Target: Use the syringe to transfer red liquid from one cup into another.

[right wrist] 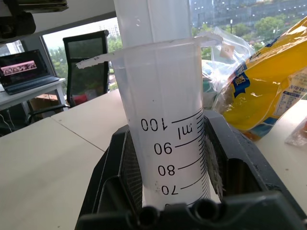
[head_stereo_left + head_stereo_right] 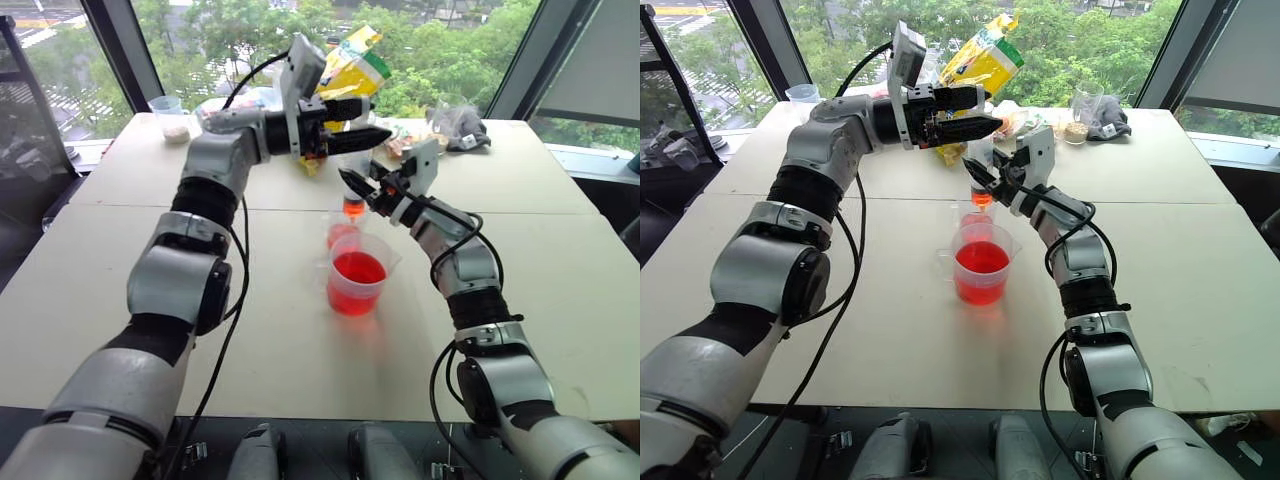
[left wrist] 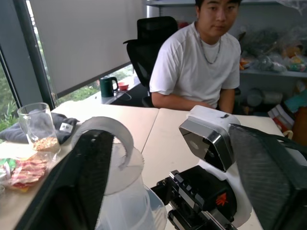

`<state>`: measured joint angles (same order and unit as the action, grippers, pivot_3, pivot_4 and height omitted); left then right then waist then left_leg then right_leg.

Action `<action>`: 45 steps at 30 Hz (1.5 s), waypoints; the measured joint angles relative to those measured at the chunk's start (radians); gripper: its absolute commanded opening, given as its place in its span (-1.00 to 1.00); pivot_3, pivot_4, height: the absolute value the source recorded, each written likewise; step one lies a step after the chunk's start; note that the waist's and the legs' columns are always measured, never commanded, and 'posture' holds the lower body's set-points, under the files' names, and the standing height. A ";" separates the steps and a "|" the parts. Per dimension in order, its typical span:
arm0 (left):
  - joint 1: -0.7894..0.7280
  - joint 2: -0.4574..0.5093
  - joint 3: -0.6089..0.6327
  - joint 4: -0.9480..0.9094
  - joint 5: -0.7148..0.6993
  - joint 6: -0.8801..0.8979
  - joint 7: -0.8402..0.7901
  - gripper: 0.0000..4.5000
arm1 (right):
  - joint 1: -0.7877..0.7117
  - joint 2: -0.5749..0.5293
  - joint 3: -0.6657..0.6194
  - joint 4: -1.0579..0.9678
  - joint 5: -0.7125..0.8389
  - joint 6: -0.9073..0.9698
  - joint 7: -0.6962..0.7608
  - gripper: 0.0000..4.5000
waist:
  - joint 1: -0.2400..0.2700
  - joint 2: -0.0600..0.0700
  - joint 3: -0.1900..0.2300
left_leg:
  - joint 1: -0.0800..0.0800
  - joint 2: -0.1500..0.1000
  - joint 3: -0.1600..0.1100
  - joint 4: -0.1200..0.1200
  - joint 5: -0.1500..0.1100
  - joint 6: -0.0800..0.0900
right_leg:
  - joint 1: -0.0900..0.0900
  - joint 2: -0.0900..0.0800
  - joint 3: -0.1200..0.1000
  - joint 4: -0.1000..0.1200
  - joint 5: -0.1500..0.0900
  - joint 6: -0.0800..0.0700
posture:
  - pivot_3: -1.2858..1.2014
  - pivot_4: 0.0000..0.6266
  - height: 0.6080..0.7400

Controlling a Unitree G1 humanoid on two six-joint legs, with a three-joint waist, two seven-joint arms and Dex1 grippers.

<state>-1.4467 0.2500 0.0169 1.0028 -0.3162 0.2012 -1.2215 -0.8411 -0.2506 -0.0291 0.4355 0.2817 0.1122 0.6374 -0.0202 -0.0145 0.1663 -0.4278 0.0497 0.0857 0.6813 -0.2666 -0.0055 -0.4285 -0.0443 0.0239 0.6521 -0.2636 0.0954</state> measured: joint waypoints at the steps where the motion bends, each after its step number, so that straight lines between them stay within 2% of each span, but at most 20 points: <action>1: -0.003 0.000 0.005 0.006 0.003 -0.007 0.002 -0.26 | 0.000 0.000 0.000 -0.005 -0.002 0.000 0.003 -0.38 | 0.000 0.000 0.000 | 0.000 0.000 0.000 0.000 0.000 0.000 | 0.000 0.000 0.000 0.000 0.000 0.000 | 0.03 -0.52 1.00; 4: -0.003 -0.001 0.015 0.014 0.010 -0.017 0.003 -0.86 | 0.000 0.000 0.003 -0.011 -0.003 0.000 0.010 -0.38 | 0.001 0.000 0.000 | 0.000 0.000 0.000 0.000 0.000 0.000 | 0.000 0.000 0.000 0.000 0.000 0.000 | 0.03 -0.52 1.00; 5: -0.003 -0.002 0.017 0.016 0.013 -0.018 0.003 -0.96 | 0.000 0.000 0.003 -0.011 -0.004 0.000 0.010 -0.38 | 0.001 0.000 0.000 | 0.000 0.000 0.000 0.000 0.000 0.000 | 0.000 0.000 0.000 0.000 0.000 0.000 | 0.03 -0.52 1.00; 19: 0.012 -0.016 0.017 0.017 0.067 -0.064 0.003 -0.96 | 0.013 -0.019 0.002 -0.062 -0.007 0.072 -0.004 -0.38 | 0.002 0.000 0.000 | 0.000 0.000 0.000 0.000 0.000 0.000 | 0.000 0.000 0.000 0.000 0.000 0.000 | 0.03 -0.52 1.00; 32: 0.047 -0.028 0.018 0.013 0.066 -0.079 0.008 -0.96 | 0.043 -0.042 -0.005 -0.212 0.021 0.264 -0.021 -0.38 | 0.003 0.000 0.000 | 0.000 0.000 0.000 0.000 0.000 0.000 | 0.000 0.000 0.000 0.000 0.000 0.000 | 0.03 -0.52 1.00; 45: 0.081 -0.036 0.018 -0.020 0.067 -0.069 0.024 -0.96 | 0.041 -0.042 -0.018 -0.229 0.060 0.325 -0.029 -0.38 | 0.003 0.000 0.000 | 0.000 0.000 0.000 0.000 0.000 0.000 | 0.000 0.000 0.000 0.000 0.000 0.000 | 0.03 -0.52 1.00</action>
<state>-1.3660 0.2137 0.0348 0.9824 -0.2496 0.1317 -1.1972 -0.8001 -0.2923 -0.0473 0.2070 0.3413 0.4372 0.6085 -0.0174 -0.0145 0.1663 -0.4280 0.0497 0.0855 0.6813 -0.2666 -0.0054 -0.4285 -0.0444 0.0238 0.6520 -0.2636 0.0954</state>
